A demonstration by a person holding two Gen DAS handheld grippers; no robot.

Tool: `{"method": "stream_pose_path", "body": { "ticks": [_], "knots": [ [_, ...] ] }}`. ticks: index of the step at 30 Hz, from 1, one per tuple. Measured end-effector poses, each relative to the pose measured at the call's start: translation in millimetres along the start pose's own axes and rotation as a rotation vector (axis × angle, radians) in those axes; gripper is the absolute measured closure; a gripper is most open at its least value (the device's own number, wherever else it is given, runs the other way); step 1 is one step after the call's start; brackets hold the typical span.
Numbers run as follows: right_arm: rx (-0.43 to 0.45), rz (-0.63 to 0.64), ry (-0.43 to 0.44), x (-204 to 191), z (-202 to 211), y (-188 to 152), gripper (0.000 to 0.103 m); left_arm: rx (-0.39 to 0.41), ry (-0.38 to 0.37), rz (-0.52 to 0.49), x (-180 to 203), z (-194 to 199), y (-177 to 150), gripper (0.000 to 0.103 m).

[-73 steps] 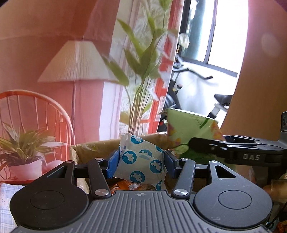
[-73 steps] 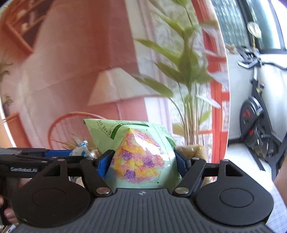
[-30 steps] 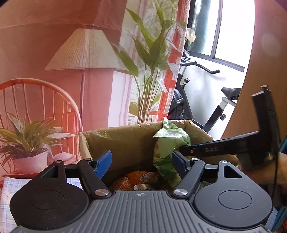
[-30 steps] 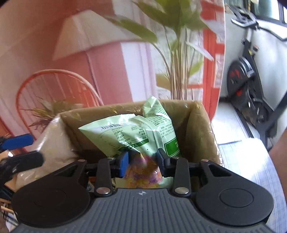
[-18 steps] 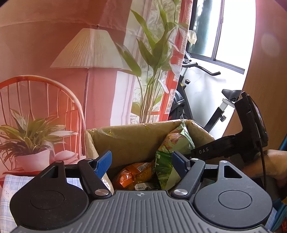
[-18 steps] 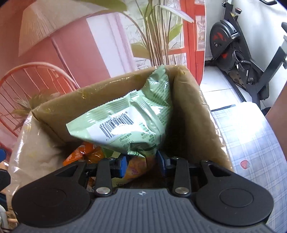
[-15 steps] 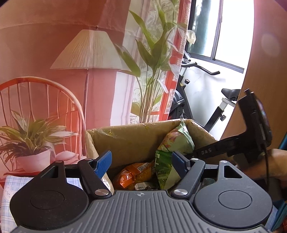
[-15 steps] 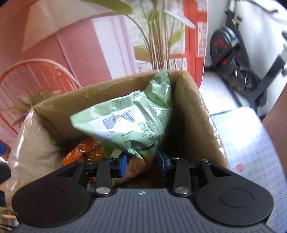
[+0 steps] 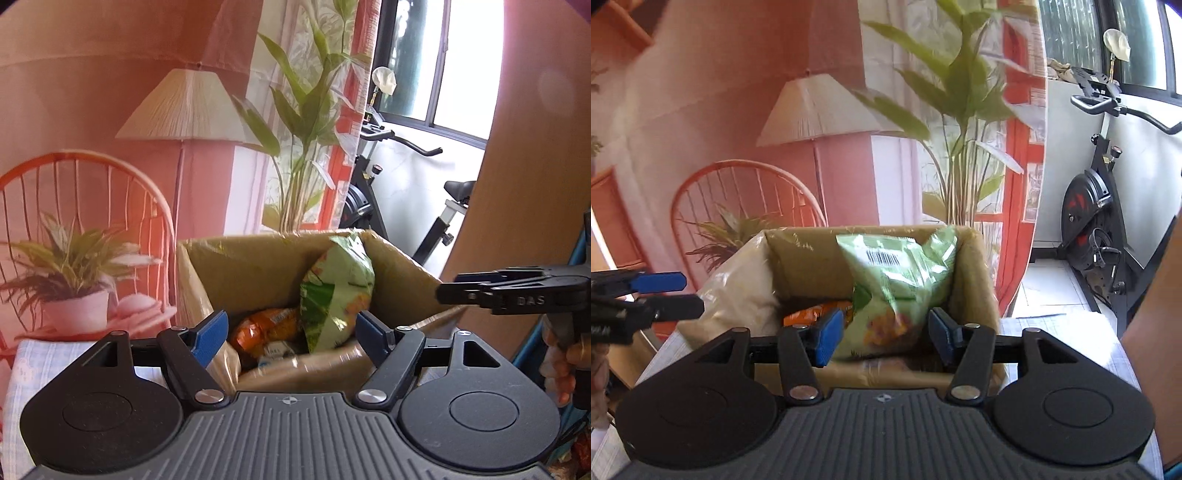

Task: Organize snacks
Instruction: 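Withdraw both tools from the box toward the wafer bars on the tablecloth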

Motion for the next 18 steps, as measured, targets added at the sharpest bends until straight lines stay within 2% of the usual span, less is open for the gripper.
{"method": "stream_pose_path", "body": {
  "ticks": [5, 9, 14, 18],
  "knots": [
    [0.027, 0.01, 0.008, 17.0, 26.7, -27.8, 0.048, -0.009, 0.015, -0.018, 11.8, 11.3, -20.7, 0.02],
    [0.03, 0.016, 0.018, 28.2, 38.2, -54.7, 0.048, -0.036, -0.003, -0.017, 23.5, 8.8, -39.4, 0.019],
    [-0.03, 0.083, -0.003, 42.6, 32.6, -97.7, 0.048, -0.06, -0.035, 0.004, 36.9, -1.7, -63.6, 0.017],
    [-0.088, 0.083, -0.033, 63.0, 22.5, -130.4, 0.048, -0.094, -0.06, 0.01, 48.6, -15.8, -80.6, 0.017]
  ]
}}
Point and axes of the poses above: each gripper's, at about its wrist camera, not at the fingertips, and z roughly against the way its jaws point, x to its right, y to its top, the point moved 3 cm from there along -z, roughly the way its jaws point, and after that the axes turned 13 degrees about -z, right-handed, at the moved point
